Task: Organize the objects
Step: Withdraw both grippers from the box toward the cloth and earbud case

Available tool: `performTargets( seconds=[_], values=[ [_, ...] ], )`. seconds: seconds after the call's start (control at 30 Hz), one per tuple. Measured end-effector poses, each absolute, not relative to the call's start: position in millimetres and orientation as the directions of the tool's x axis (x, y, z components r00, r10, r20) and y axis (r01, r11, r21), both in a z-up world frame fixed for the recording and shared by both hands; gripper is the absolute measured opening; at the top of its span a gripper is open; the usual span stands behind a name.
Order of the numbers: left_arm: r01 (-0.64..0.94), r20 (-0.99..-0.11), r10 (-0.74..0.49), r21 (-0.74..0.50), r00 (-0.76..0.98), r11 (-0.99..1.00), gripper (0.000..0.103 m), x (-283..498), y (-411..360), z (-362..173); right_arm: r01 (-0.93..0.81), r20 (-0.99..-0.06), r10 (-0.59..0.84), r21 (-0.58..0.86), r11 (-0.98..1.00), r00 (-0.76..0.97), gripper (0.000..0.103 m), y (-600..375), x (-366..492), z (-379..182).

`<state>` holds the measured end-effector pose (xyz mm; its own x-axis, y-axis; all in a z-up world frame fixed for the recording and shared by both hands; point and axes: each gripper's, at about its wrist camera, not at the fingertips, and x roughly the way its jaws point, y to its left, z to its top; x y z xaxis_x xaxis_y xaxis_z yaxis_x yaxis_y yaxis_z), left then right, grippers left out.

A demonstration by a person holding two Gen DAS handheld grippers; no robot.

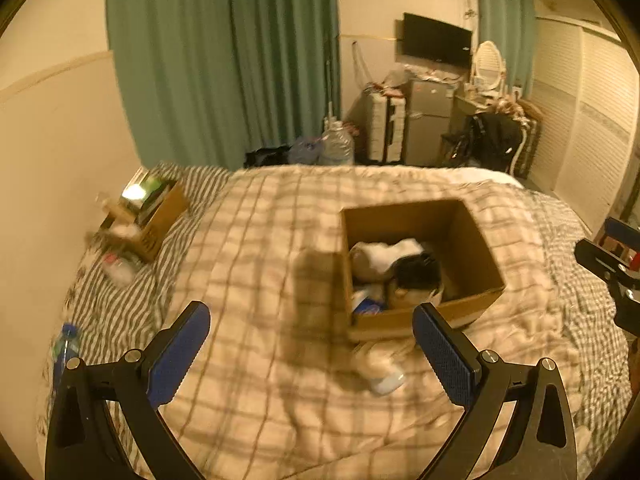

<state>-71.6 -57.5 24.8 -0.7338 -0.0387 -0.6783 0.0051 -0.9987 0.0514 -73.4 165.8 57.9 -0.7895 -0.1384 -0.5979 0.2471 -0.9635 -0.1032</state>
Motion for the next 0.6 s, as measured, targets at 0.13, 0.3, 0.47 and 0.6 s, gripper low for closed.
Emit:
performTargets(
  seconds=[0.13,0.3,0.47,0.6],
  values=[
    [0.052,-0.710,-0.046,0.014,-0.702,-0.999,0.103,-63.9,-74.3,-6.6,0.274,-0.625,-0.191,-0.038,-0.961,-0.757,0.087,155.4,-69.6,26.0],
    [0.099,-0.738,-0.077,0.014,-0.670,-0.995,0.103,-56.5,-78.8,-60.6,0.309,-0.685,-0.222,-0.004,-0.951,-0.693,0.087,135.3,-76.1,-31.0],
    [0.122,-0.793,-0.116,0.053,-0.598,-0.991,0.103,-70.3,-81.6,-113.1,0.353,-0.765,-0.223,-0.006,-0.936,-0.605,0.087,104.8,-88.0,-92.6],
    [0.145,-0.801,-0.157,0.089,-0.578,-0.985,0.103,-82.5,-91.0,-133.4,0.407,-0.803,-0.228,-0.020,-0.913,-0.551,0.087,84.6,-99.6,-125.6]
  ],
)
